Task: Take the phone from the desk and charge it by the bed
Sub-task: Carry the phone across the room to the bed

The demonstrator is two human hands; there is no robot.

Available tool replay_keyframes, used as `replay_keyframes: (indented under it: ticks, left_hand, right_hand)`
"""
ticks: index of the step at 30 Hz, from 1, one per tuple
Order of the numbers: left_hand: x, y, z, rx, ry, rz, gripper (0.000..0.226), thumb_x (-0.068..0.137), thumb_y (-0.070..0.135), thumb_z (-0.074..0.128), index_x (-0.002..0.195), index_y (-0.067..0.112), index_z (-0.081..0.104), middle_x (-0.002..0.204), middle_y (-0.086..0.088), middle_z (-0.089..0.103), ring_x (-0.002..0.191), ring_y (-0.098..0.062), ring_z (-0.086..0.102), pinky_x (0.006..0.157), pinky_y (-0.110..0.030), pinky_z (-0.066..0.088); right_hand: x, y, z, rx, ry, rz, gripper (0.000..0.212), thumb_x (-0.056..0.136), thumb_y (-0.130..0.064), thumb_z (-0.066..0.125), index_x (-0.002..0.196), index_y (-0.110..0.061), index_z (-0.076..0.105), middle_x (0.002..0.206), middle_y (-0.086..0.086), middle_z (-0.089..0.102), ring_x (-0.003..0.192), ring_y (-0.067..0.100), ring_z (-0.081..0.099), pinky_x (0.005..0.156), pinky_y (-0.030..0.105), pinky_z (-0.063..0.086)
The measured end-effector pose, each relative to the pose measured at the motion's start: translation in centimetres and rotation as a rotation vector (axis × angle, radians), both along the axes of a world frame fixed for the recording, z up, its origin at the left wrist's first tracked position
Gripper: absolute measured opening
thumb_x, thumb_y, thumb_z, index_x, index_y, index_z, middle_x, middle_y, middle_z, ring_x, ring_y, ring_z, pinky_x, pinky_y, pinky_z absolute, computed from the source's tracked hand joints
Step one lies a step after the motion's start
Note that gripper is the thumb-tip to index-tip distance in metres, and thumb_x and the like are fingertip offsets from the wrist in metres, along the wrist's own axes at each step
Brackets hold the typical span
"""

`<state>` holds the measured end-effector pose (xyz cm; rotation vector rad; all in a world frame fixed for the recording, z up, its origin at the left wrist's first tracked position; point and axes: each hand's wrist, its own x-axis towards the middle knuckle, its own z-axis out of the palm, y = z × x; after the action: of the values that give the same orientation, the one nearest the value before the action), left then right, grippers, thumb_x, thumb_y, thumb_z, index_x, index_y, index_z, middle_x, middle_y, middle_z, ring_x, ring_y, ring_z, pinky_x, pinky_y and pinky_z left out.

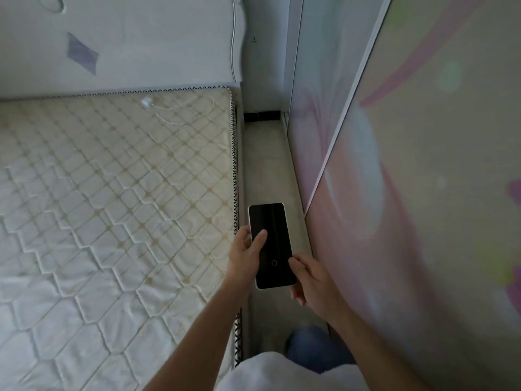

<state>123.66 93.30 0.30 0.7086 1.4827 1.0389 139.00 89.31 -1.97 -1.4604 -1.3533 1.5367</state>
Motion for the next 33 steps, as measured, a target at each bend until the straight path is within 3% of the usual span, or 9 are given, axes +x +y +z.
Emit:
replay_keyframes:
  ticks: [2, 5, 8, 10, 14, 18, 25, 29, 33]
  left_hand:
    - [-0.2, 2.0, -0.2, -0.01, -0.001, 0.009, 0.019, 0.097, 0.019, 0.059, 0.105, 0.002, 0.056, 0.102, -0.026, 0.071, 0.094, -0.042, 0.069, 0.083, -0.058, 0.057]
    - [-0.4, 5.3, -0.6, -0.022, 0.0, 0.017, 0.018, 0.097, 0.018, 0.058, 0.105, 0.002, 0.056, 0.101, -0.025, 0.071, 0.088, -0.036, 0.072, 0.073, -0.045, 0.061]
    - [-0.3, 9.1, -0.9, -0.032, -0.005, 0.021, 0.017, 0.097, 0.017, 0.058, 0.104, 0.001, 0.055, 0.101, -0.025, 0.071, 0.08, -0.028, 0.071, 0.065, -0.036, 0.06]
    - [-0.1, 12.0, -0.9, -0.031, -0.006, 0.028, 0.018, 0.097, 0.016, 0.057, 0.106, 0.001, 0.055, 0.101, -0.026, 0.071, 0.084, -0.032, 0.071, 0.069, -0.039, 0.06]
    - [0.7, 18.1, -0.6, -0.033, 0.013, 0.041, 0.021, 0.098, 0.019, 0.057, 0.111, 0.002, 0.055, 0.102, -0.023, 0.072, 0.091, -0.036, 0.072, 0.078, -0.051, 0.06]
    - [1.7, 23.6, 0.3, -0.028, 0.025, 0.032, 0.02, 0.098, 0.022, 0.056, 0.109, 0.004, 0.055, 0.1, -0.019, 0.073, 0.081, -0.025, 0.074, 0.069, -0.042, 0.063]
    - [3.1, 31.0, 0.7, -0.027, -0.014, 0.077, 0.018, 0.098, 0.019, 0.057, 0.108, 0.004, 0.055, 0.103, -0.023, 0.07, 0.096, -0.043, 0.068, 0.083, -0.064, 0.055]
    - [3.3, 34.9, 0.2, -0.012, 0.025, 0.028, 0.017, 0.098, 0.02, 0.057, 0.108, 0.006, 0.057, 0.098, -0.018, 0.072, 0.091, -0.036, 0.072, 0.083, -0.059, 0.057]
    - [2.7, 39.1, -0.6, -0.017, 0.025, 0.017, 0.012, 0.097, 0.02, 0.059, 0.1, 0.009, 0.058, 0.092, -0.014, 0.072, 0.092, -0.038, 0.071, 0.081, -0.054, 0.059]
  right_hand:
    - [-0.3, 2.1, -0.2, -0.023, -0.02, -0.008, 0.027, 0.102, -0.031, 0.042, 0.09, -0.014, 0.059, 0.056, -0.001, 0.056, 0.05, 0.021, 0.051, 0.048, 0.03, 0.041]
    - [-0.5, 5.6, -0.6, -0.036, -0.025, -0.023, 0.027, 0.101, -0.033, 0.043, 0.088, -0.018, 0.06, 0.061, 0.004, 0.057, 0.058, 0.036, 0.054, 0.057, 0.037, 0.045]
    - [-0.3, 9.6, -1.3, -0.048, 0.002, -0.008, 0.03, 0.103, -0.031, 0.042, 0.085, -0.013, 0.058, 0.053, 0.001, 0.054, 0.049, 0.03, 0.049, 0.051, 0.035, 0.04]
    - [-0.1, 12.6, -1.6, -0.048, 0.027, 0.009, 0.03, 0.104, -0.029, 0.041, 0.085, -0.012, 0.057, 0.05, 0.0, 0.053, 0.042, 0.02, 0.045, 0.045, 0.029, 0.037]
    - [0.9, 19.1, -1.5, -0.05, 0.038, 0.037, 0.029, 0.104, -0.03, 0.041, 0.088, -0.013, 0.058, 0.051, 0.002, 0.054, 0.04, 0.016, 0.045, 0.041, 0.027, 0.037]
    - [1.7, 25.1, -0.6, -0.045, 0.054, 0.046, 0.027, 0.104, -0.026, 0.04, 0.088, -0.015, 0.058, 0.05, 0.0, 0.055, 0.039, 0.014, 0.046, 0.04, 0.024, 0.037]
    - [3.0, 32.5, 0.5, -0.022, 0.04, 0.034, 0.026, 0.103, -0.024, 0.042, 0.095, -0.006, 0.058, 0.051, 0.0, 0.055, 0.041, 0.011, 0.05, 0.04, 0.02, 0.04]
    - [3.2, 35.6, 0.3, -0.021, 0.036, 0.03, 0.024, 0.104, -0.027, 0.041, 0.091, -0.014, 0.058, 0.051, 0.001, 0.056, 0.04, 0.011, 0.049, 0.041, 0.021, 0.04]
    - [2.5, 39.6, -0.1, -0.044, 0.027, 0.024, 0.024, 0.104, -0.029, 0.042, 0.091, -0.017, 0.058, 0.052, 0.001, 0.056, 0.042, 0.013, 0.048, 0.042, 0.022, 0.039]
